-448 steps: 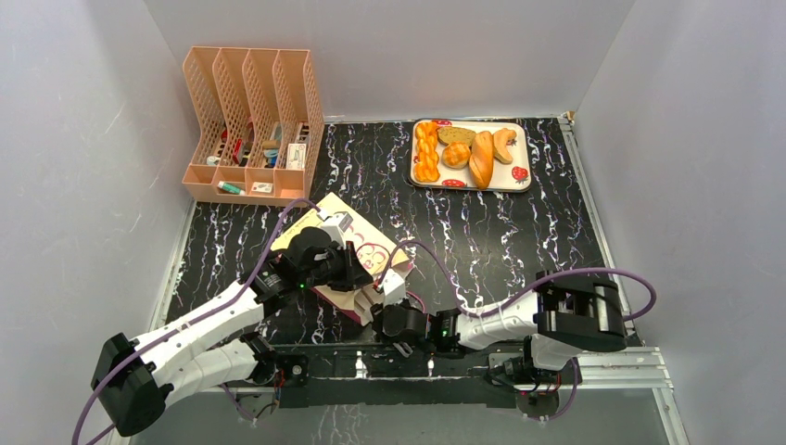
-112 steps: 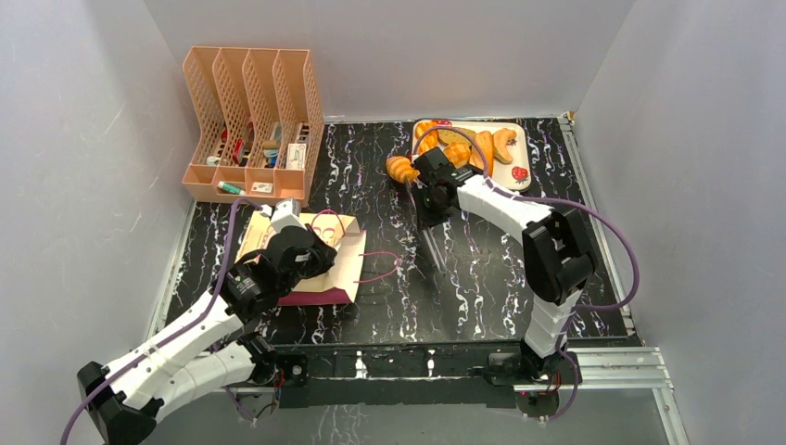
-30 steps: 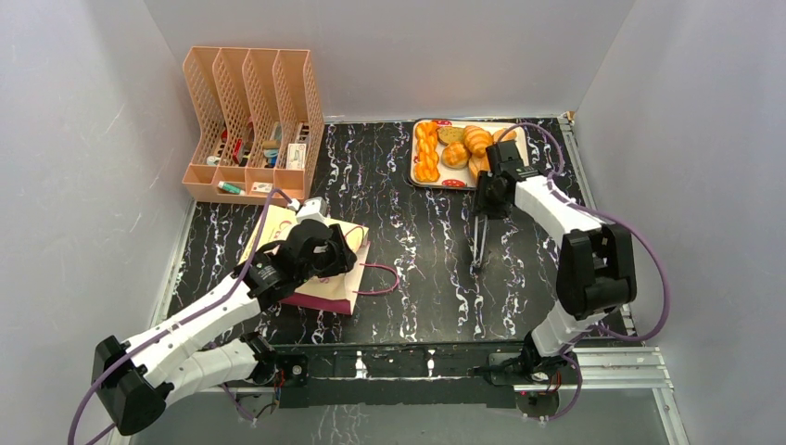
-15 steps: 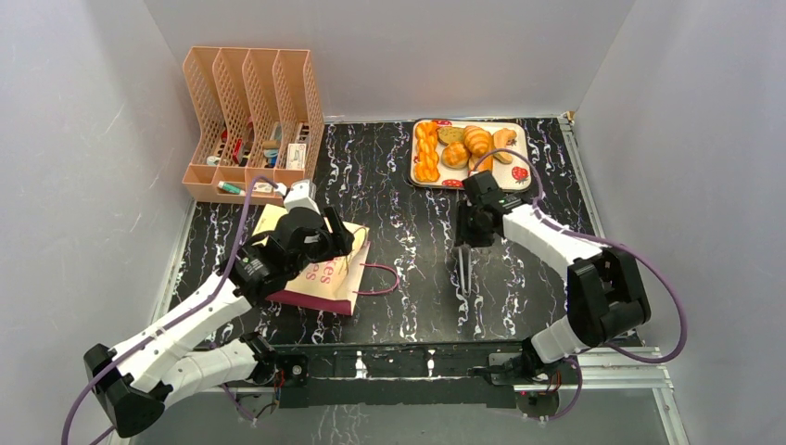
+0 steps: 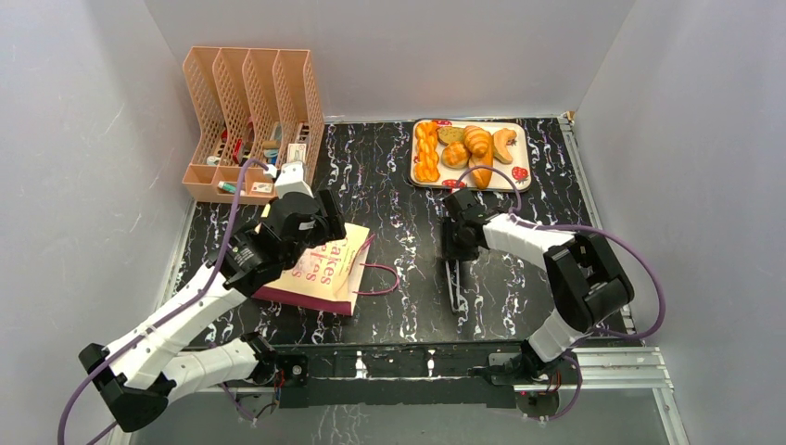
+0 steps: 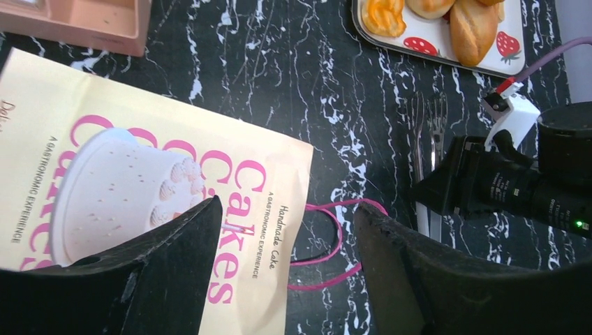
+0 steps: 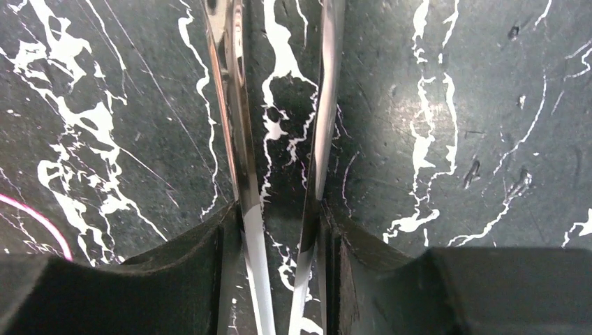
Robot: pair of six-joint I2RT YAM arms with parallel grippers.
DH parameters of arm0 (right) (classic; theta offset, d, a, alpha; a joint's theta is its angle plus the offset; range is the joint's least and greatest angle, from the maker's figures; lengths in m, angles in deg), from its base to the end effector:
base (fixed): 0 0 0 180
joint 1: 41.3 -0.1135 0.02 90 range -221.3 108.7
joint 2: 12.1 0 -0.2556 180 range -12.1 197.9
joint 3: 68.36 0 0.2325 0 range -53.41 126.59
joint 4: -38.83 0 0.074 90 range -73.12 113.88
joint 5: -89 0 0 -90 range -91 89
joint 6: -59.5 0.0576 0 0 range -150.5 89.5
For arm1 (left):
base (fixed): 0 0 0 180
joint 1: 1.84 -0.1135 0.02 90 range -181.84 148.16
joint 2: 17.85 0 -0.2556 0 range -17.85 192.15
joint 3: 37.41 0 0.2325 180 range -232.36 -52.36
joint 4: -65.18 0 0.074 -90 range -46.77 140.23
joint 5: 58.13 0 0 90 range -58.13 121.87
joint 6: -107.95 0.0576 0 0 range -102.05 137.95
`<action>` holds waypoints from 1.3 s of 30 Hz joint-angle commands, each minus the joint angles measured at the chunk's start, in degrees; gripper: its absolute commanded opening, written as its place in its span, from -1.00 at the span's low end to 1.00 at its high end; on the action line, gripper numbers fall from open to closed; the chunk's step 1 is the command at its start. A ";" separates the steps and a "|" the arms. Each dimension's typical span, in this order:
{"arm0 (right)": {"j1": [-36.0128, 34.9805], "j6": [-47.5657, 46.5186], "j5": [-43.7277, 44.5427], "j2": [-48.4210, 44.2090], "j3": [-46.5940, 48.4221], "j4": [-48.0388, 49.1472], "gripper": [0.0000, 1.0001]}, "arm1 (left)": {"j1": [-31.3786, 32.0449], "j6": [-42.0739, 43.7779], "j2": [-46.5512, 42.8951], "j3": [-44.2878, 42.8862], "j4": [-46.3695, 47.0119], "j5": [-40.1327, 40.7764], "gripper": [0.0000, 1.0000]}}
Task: Take the fake bread out of the paper bag
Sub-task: Place the clamp at the center of the board, then reset both arms
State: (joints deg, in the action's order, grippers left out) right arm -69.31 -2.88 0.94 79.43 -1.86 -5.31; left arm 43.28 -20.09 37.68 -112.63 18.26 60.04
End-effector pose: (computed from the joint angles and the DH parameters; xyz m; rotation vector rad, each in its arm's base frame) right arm 0.2519 0.1318 0.1477 -0.0008 2.7977 0.1981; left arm 0.1641 -0.1262 0.3455 -0.1810 2.0039 -0.4319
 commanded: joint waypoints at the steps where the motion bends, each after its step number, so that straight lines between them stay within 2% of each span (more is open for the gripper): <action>1: -0.37 0.19 1.69 1.41 0.40 5.65 -0.24 | -0.03 4.30 0.27 -4.07 -2.94 4.89 0.38; 5: -0.45 0.03 1.88 3.06 0.68 6.23 -0.14 | -0.01 5.49 0.02 -5.73 -3.73 6.53 0.45; 6: -0.53 -0.06 1.97 3.29 0.79 6.28 -0.13 | -0.03 5.68 -0.23 -5.93 -4.04 6.90 0.83; 7: -0.53 -0.10 2.24 3.43 1.00 6.28 -0.10 | -0.01 5.89 -0.40 -6.24 -4.27 7.43 0.96; 8: -0.74 -0.18 2.40 3.33 1.22 6.24 0.72 | 0.00 6.05 -0.56 -6.49 -4.71 7.92 0.96; 9: -0.81 -0.19 2.75 3.20 1.34 6.11 0.93 | -0.01 6.17 -0.86 -6.72 -5.12 8.53 0.96; 18: -1.59 -0.58 6.54 -1.24 5.43 2.45 0.96 | -0.04 6.47 -2.89 -7.86 -7.19 14.84 0.96; 28: -1.90 -2.68 16.92 -14.50 8.09 -0.54 0.96 | 0.01 -1.78 -5.09 -5.32 -14.03 30.18 0.96; 31: -1.82 -2.74 19.14 -16.73 9.16 -1.88 0.96 | -0.05 -1.03 -8.29 -1.47 -11.12 35.06 0.96; 34: -1.87 -2.70 21.29 -18.38 9.60 -2.98 0.96 | -0.04 5.98 -11.62 4.34 -2.96 36.41 0.96; 36: -1.87 -2.58 23.29 -19.28 9.54 -3.39 0.96 | -0.04 11.07 -11.87 6.81 2.04 36.33 0.97; 39: -1.83 -2.17 27.25 -20.24 10.06 -4.99 0.96 | -0.12 14.22 -9.58 7.97 5.26 37.42 0.96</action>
State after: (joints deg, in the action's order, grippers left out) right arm -70.99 -4.96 20.91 61.51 5.66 -8.55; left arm 43.28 -13.21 25.73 -106.21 15.18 93.04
